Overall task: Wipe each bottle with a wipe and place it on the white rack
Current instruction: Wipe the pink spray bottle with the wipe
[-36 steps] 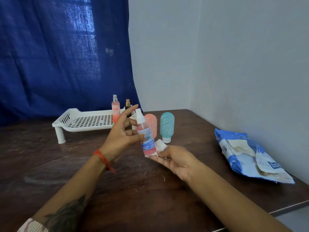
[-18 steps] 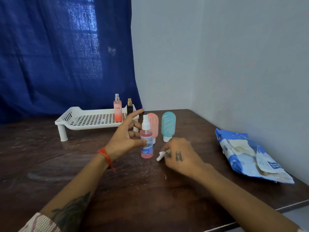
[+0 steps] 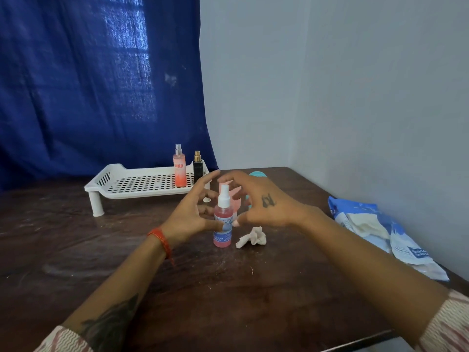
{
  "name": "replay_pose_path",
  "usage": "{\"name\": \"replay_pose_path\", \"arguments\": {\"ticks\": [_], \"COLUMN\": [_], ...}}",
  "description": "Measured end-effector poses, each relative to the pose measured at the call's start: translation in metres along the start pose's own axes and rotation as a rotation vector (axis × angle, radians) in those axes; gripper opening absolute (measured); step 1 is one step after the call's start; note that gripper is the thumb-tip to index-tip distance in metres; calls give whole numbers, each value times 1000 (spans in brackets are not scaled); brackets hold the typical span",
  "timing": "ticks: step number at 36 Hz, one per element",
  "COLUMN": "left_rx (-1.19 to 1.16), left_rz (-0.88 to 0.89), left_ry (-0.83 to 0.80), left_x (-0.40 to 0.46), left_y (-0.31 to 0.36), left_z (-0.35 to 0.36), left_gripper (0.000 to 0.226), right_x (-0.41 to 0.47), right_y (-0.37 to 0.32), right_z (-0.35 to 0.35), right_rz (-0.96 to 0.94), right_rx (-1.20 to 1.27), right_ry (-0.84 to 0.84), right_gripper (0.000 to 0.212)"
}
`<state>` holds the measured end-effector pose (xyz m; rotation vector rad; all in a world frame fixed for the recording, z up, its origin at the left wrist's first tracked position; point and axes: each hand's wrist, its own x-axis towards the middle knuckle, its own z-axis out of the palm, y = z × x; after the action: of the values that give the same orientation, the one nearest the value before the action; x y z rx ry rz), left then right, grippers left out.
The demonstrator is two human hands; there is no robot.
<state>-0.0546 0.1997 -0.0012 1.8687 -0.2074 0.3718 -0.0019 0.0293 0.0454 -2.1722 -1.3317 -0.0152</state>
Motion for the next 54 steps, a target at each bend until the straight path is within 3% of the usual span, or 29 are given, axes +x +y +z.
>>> {"name": "replay_pose_path", "arguments": {"ticks": [8, 16, 20, 27, 33, 43, 54], "left_rx": [-34, -20, -17, 49, 149, 217, 251], "left_rz": [-27, -33, 8, 77, 33, -60, -140], "left_ry": [-37, -51, 80, 571, 802, 961, 936], "left_x": [-1, -1, -1, 1, 2, 4, 9], "left_y": [-1, 1, 3, -5, -22, -35, -39], "left_z": [-2, -8, -15, -31, -43, -51, -47], "left_gripper": [111, 108, 97, 59, 58, 56, 54], "right_x": [26, 37, 44, 77, 124, 209, 255], "right_y": [-1, 1, -1, -19, -39, -60, -45], "right_z": [1, -1, -7, -23, -27, -2, 28], "right_rz": [-75, -77, -50, -80, -128, -143, -92], "right_rx": [-125, -170, -197, -208, -231, -311, -472], "right_ry": [-133, -171, -189, -125, -61, -55, -161], "right_gripper": [56, 44, 40, 43, 43, 43, 41]}}
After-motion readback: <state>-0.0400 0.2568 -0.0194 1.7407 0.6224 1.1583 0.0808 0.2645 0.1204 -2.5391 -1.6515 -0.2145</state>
